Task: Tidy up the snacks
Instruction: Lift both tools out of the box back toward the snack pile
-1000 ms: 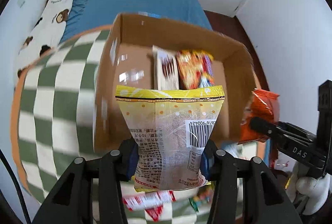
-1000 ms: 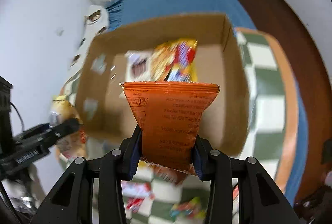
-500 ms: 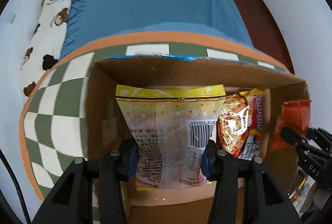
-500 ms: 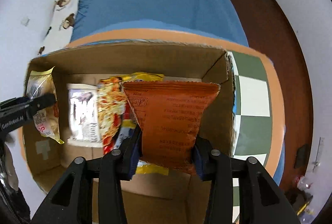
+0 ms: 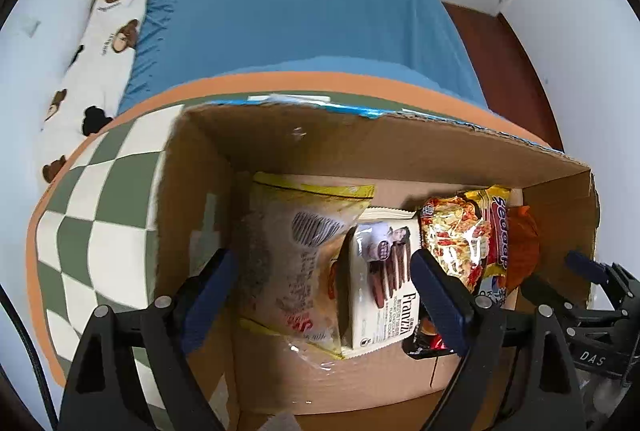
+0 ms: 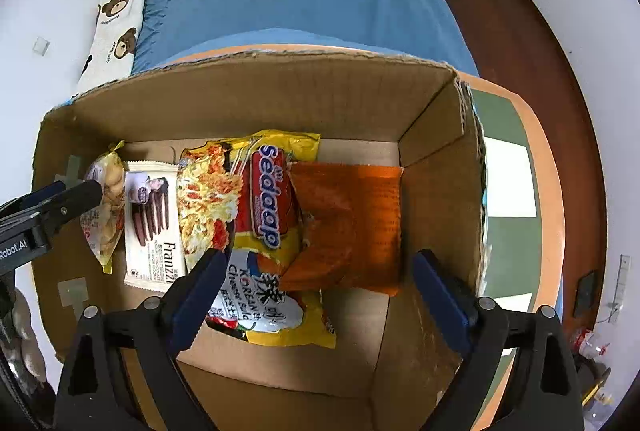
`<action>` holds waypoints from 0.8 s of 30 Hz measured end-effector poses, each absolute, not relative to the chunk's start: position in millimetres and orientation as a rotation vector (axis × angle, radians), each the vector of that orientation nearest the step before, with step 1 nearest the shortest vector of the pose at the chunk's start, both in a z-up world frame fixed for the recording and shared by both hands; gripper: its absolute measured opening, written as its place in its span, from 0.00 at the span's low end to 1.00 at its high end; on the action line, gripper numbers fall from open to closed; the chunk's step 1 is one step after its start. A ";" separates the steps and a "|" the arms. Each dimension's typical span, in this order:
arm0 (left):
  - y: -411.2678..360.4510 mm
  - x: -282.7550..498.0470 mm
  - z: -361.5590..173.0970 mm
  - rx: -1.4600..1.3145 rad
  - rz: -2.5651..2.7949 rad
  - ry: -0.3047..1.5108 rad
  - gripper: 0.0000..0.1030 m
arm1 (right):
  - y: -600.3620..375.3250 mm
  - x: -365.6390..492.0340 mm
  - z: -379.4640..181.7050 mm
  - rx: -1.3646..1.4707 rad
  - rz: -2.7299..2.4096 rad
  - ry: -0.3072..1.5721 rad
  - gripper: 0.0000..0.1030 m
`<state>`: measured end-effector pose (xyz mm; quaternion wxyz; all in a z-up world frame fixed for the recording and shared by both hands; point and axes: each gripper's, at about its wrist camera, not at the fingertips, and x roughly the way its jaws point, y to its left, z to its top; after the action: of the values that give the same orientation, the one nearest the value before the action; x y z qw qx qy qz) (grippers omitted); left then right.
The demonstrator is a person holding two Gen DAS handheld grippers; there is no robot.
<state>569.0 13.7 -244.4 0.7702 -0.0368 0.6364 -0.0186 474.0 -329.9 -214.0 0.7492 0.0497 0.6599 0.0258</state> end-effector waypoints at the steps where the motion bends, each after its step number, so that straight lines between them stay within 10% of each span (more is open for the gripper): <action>1: 15.2 564.0 -241.1 -0.093 -0.036 1.361 0.87 | -328.3 469.9 -212.6 0.102 0.051 1.433 0.93; 24: 1.4 413.2 -135.6 -0.022 -0.009 1.029 0.87 | -293.7 324.4 -105.1 0.098 0.028 1.096 0.93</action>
<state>413.2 1.4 -135.6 0.8705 -0.0104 0.4921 -0.0045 324.4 -293.7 -105.1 0.8525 0.0465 0.5206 0.0131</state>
